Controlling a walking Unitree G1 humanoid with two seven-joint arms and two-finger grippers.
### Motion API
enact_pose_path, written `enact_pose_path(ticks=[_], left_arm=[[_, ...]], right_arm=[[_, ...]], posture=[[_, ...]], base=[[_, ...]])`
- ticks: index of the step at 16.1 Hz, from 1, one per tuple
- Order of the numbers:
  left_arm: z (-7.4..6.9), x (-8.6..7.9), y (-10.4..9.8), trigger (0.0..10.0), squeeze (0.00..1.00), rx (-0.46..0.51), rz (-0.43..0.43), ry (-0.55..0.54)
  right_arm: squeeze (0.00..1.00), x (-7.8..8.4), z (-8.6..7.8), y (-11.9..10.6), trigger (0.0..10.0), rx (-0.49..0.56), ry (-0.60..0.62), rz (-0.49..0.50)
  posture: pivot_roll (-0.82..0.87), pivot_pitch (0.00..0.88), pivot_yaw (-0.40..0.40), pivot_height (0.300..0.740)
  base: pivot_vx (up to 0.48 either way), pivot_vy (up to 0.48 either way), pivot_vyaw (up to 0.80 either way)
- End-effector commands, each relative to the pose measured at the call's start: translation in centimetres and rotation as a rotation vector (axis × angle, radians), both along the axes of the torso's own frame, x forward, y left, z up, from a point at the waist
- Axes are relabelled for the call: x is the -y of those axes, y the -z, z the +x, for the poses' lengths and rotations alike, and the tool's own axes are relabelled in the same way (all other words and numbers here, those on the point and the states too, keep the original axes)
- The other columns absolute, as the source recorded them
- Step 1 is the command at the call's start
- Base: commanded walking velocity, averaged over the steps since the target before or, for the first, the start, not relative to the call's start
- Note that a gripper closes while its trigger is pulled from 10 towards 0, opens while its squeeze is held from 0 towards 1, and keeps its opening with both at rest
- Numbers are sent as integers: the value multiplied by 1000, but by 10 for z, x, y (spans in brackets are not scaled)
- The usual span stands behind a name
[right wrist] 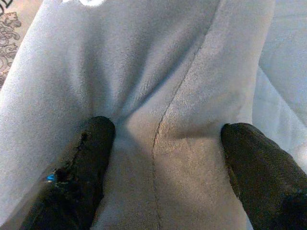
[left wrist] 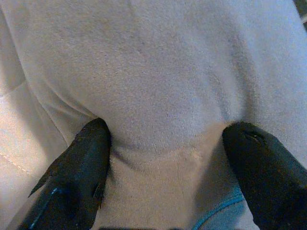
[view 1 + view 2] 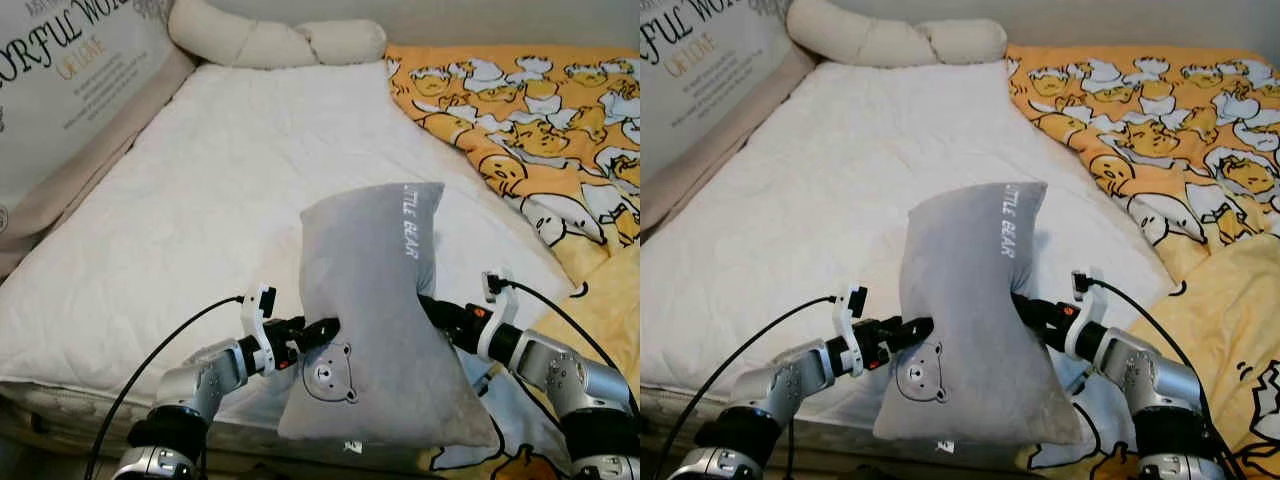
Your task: Clean up the room
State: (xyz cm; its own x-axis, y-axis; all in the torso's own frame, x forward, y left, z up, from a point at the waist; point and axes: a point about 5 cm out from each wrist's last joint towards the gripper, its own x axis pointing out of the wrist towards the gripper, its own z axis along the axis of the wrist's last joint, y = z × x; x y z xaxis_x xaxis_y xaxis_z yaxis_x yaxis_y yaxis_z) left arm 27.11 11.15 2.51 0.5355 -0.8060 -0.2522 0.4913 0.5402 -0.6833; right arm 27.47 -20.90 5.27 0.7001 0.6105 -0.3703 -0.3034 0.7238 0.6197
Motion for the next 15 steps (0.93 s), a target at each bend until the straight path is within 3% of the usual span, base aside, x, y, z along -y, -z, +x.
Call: enact_pose_path(ticks=[1,7,12,15], left_arm=[[2,11,0,0,0,6,40,36],[13,11,-9,0,0,67,100,-9],[21,12,-18,0,0,106,101,-46],[22,10,-19,0,0,141,159,-47]], right_arm=[[0,-13,0,2,0,3,-50,-13],[0,-24,1,16,0,-62,1,-35],[0,-32,6,14,0,6,5,-38],[0,-38,8,12,0,23,21,-39]], posture=[[-89,0,77,740],[-73,0,88,740],[-65,0,96,740],[-74,0,107,740]], base=[[0,0,0],[0,0,0],[0,0,0],[0,0,0]])
